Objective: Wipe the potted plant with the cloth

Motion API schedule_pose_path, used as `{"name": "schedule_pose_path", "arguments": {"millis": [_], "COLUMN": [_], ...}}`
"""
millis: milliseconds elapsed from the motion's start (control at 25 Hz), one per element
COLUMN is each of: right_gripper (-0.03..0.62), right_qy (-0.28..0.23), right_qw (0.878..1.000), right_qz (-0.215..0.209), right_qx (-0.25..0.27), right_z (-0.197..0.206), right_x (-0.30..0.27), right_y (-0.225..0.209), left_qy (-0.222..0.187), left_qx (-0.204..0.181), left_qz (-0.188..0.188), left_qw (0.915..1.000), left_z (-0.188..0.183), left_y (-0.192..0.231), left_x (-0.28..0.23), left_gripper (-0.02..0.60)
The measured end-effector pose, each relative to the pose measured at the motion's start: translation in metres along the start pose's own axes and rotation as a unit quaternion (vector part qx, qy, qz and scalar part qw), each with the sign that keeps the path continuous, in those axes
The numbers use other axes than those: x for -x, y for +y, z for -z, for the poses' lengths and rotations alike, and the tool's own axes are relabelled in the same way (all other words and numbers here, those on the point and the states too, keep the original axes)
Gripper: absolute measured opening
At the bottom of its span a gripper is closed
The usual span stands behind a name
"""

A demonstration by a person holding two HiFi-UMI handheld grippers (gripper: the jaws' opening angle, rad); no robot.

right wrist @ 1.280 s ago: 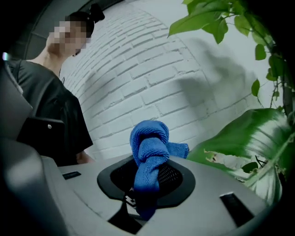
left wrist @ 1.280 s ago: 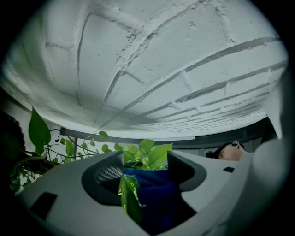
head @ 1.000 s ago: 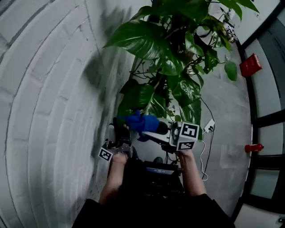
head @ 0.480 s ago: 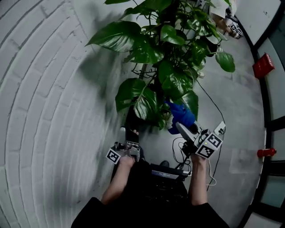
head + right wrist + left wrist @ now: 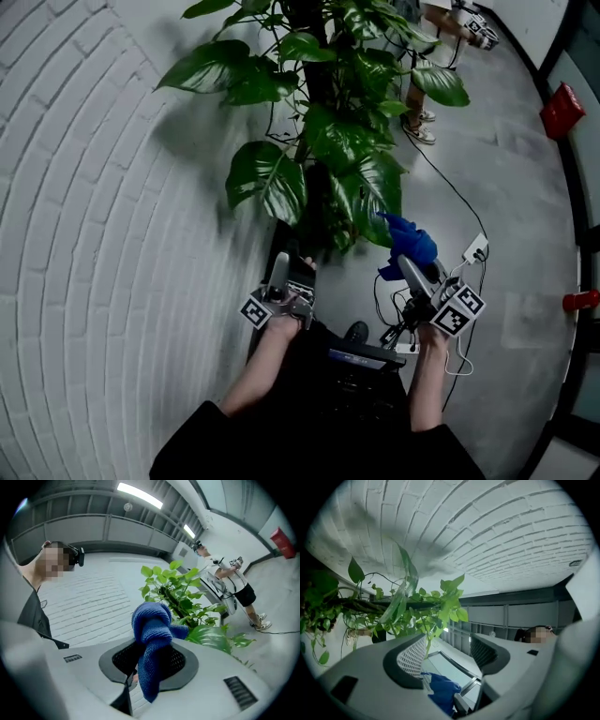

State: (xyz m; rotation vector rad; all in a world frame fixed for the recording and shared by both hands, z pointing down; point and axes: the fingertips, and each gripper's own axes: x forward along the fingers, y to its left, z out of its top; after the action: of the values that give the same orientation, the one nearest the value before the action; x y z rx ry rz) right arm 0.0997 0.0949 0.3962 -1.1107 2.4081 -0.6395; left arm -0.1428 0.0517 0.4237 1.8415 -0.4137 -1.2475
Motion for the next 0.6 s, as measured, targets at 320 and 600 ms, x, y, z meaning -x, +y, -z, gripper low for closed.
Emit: {"name": "schedule_pose_path", "arguments": {"millis": [320, 600], "right_gripper": [0.115, 0.117], "right_qy": [-0.021, 0.018], "right_qw": [0.998, 0.996], "right_qz": [0.053, 0.088], "right_qx": [-0.022, 0.001], "right_z": [-0.007, -0.012], "right_x": [0.038, 0.009], "right_y": [-0.028, -0.038], "left_qy": [0.073, 0.093], "left_qx": [0.007, 0.033], "left_qz": [-0.023, -0.058], "left_qw": [0.9970, 0.9934], "left_z": [0.047, 0.060], "left_y": [0.006, 0.065], "left_x": [-0.015, -0.060], "left_gripper": [0.306, 0.409]}}
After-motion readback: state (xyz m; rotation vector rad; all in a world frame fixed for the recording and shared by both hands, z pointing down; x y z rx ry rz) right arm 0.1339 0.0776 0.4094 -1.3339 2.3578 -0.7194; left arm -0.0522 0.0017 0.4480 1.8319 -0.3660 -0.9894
